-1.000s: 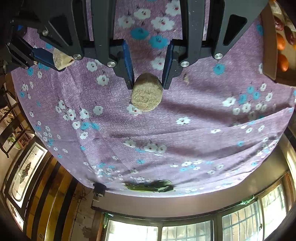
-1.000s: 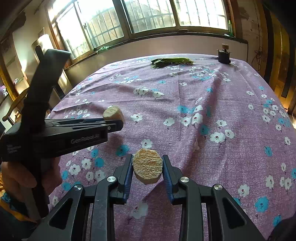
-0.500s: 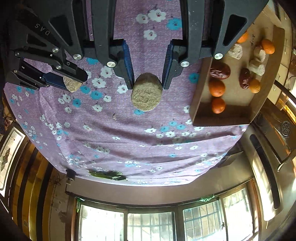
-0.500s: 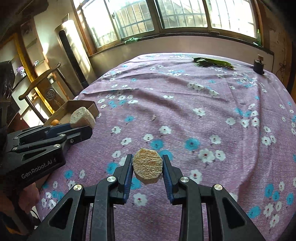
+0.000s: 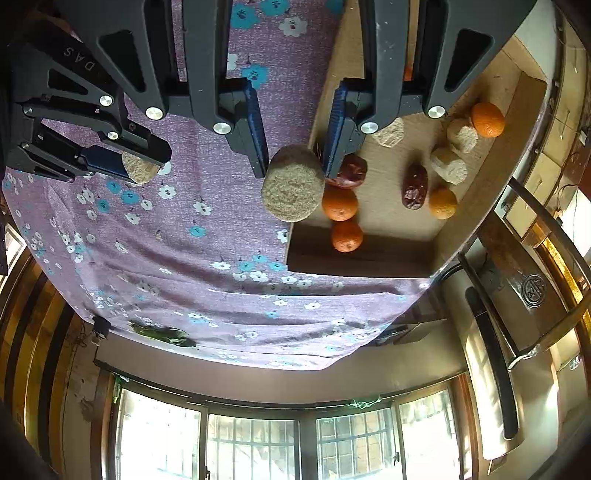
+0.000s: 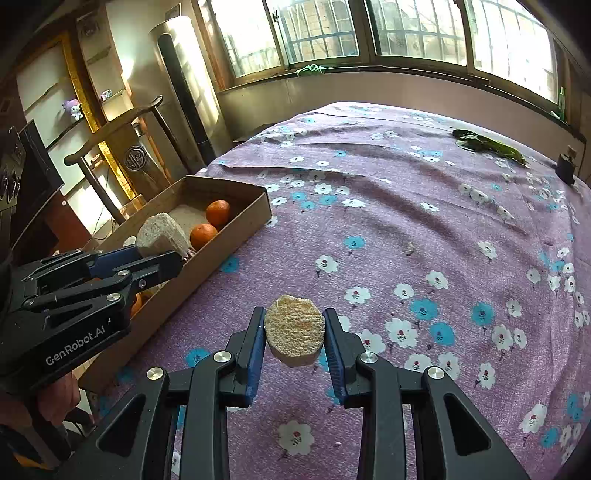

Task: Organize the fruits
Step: 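Carry the cake piece into the box and open the left gripper while the right does likewise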

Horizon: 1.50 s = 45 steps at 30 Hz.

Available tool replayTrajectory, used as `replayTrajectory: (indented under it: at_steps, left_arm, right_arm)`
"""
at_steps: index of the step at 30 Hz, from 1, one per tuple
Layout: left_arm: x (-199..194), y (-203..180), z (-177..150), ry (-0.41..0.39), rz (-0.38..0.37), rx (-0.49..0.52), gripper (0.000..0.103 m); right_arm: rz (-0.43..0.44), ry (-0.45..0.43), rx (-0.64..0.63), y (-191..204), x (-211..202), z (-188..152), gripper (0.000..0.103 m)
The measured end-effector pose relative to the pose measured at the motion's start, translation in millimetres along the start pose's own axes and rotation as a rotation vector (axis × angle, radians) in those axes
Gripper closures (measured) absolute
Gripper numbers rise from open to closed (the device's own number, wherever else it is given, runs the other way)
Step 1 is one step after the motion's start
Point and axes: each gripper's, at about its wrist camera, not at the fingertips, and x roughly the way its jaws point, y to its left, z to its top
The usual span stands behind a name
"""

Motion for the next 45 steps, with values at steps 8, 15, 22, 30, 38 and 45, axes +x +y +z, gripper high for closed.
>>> replayTrajectory:
  at_steps: [8, 15, 22, 30, 38, 45]
  left_arm:
    - [-7, 38, -7, -0.005, 0.034, -0.06, 0.073]
    - [-11, 67, -15, -0.001, 0.058, -0.105, 0.073]
    - [-11, 99, -28, 0.024, 0.069, -0.156, 0.073]
    - [-7, 120, -44, 0.066, 0.058, -0.193, 0.073]
    - [1, 125, -51, 0.097, 0.05, -0.196, 0.073]
    - [6, 126, -52, 0.11, 0.046, -0.203, 0.073]
  right_arm:
    - [0.024, 0.011, -0.061, 33, 14, 11, 0.07]
    - [0.044, 0.017, -0.109, 58, 24, 21, 0.07]
    - [0.06, 0.028, -0.166, 81, 37, 31, 0.07]
    - [0.084, 0.039, -0.206, 101, 55, 48, 0.07]
    - [0.143, 0.057, -0.265, 132, 82, 64, 0.07]
    - [0.13, 0.088, -0.328, 152, 106, 77, 0.07]
